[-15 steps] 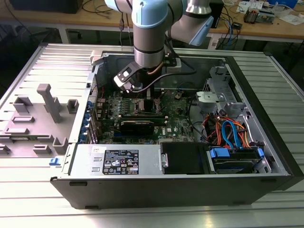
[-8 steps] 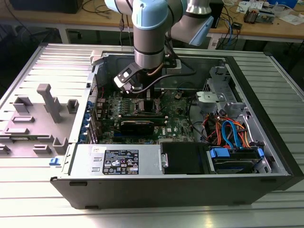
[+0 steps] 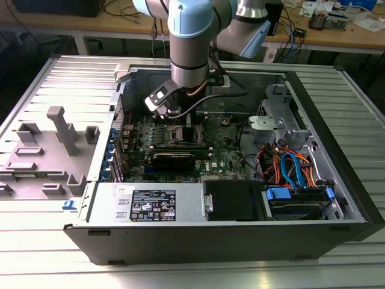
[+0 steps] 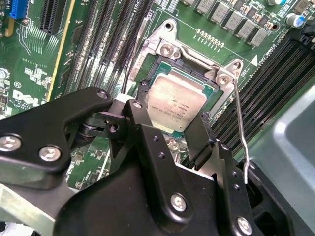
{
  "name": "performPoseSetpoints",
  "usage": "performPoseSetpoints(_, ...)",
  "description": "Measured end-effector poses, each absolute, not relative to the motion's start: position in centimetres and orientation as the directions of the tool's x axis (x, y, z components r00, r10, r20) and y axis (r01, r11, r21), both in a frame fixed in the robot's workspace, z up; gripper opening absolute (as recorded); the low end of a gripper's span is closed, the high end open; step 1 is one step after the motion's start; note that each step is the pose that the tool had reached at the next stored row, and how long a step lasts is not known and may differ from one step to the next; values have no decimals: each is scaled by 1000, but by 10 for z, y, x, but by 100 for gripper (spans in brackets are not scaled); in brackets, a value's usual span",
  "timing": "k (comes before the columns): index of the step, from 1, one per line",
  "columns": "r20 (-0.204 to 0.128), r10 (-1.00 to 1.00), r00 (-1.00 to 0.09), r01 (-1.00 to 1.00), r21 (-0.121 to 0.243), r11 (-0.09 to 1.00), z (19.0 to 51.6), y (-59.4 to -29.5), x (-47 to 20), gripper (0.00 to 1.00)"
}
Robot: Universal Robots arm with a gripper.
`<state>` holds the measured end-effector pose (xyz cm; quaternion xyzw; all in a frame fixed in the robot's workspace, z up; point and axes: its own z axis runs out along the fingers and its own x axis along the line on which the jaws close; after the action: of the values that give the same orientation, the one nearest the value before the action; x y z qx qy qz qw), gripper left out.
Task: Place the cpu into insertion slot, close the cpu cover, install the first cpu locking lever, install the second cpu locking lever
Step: 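Place the cpu into insertion slot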
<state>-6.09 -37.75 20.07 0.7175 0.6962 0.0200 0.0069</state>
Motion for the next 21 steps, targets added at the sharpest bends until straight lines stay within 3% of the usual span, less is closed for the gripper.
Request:
performPoseSetpoints(5, 19, 999, 30, 999, 38, -30, 201, -378, -61, 54)
performPoseSetpoints(7, 19, 999, 30, 999, 38, -30, 201, -377, -61, 61)
performPoseSetpoints(13, 19, 999, 30, 999, 38, -30, 201, -378, -61, 61)
performPoseSetpoints(21, 50, 998, 31, 999, 37, -33, 205, -377, -61, 61)
